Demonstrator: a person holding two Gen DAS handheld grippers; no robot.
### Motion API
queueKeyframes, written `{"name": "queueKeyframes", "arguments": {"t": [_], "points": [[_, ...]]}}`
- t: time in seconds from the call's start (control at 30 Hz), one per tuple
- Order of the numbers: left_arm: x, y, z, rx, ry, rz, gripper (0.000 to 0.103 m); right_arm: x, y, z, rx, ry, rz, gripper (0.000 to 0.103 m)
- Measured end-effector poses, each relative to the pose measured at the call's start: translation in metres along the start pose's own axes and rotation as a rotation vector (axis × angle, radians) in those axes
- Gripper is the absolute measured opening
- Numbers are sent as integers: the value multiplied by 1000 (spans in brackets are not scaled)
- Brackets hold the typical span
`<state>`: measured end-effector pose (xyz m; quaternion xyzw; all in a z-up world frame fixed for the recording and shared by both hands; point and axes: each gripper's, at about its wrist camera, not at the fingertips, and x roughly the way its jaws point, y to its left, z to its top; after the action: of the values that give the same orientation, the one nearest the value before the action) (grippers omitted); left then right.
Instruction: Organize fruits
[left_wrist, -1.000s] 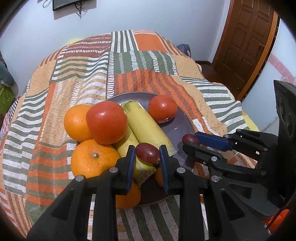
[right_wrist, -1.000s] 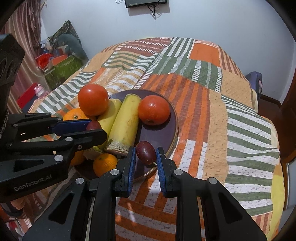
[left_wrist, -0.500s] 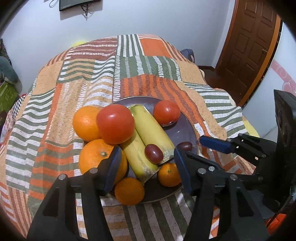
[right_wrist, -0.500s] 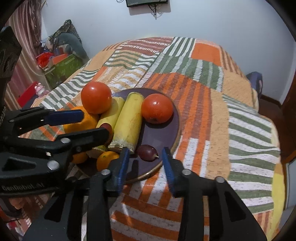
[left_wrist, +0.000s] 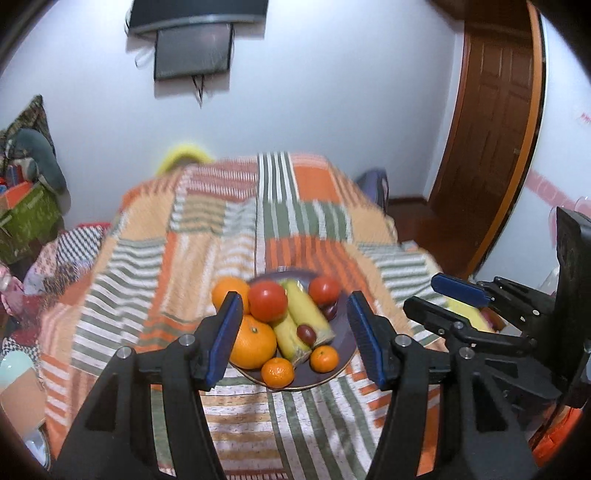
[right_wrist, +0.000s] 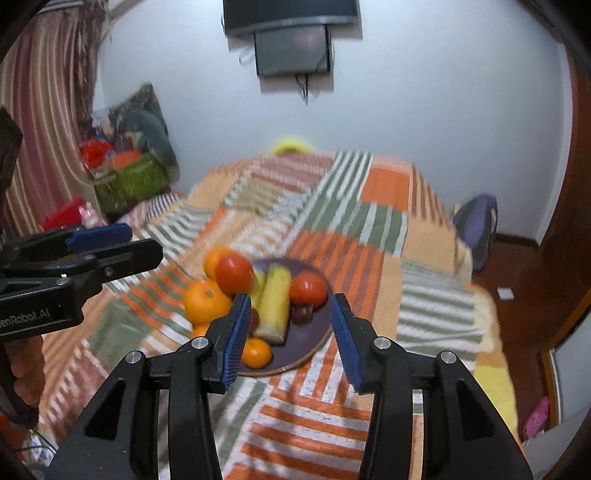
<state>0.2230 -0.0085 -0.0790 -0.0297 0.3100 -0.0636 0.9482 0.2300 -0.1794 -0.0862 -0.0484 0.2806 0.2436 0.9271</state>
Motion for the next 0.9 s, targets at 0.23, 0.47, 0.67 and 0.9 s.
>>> {"name": "queueKeyframes", "arguments": {"t": [0.23, 0.47, 0.67, 0.9], "points": [[-88, -12, 9, 18, -180, 28, 59, -76, 19, 20, 0, -183, -3, 47], [-153, -28, 6, 43, -317, 54, 63, -129, 37, 24, -5, -314, -5, 54], [-185, -34, -3, 54, -387, 68, 79, -151, 44, 20, -3, -395, -41, 80], [-203, -38, -10, 47, -426, 83, 90, -162, 50, 15, 15, -450, -85, 103]]}}
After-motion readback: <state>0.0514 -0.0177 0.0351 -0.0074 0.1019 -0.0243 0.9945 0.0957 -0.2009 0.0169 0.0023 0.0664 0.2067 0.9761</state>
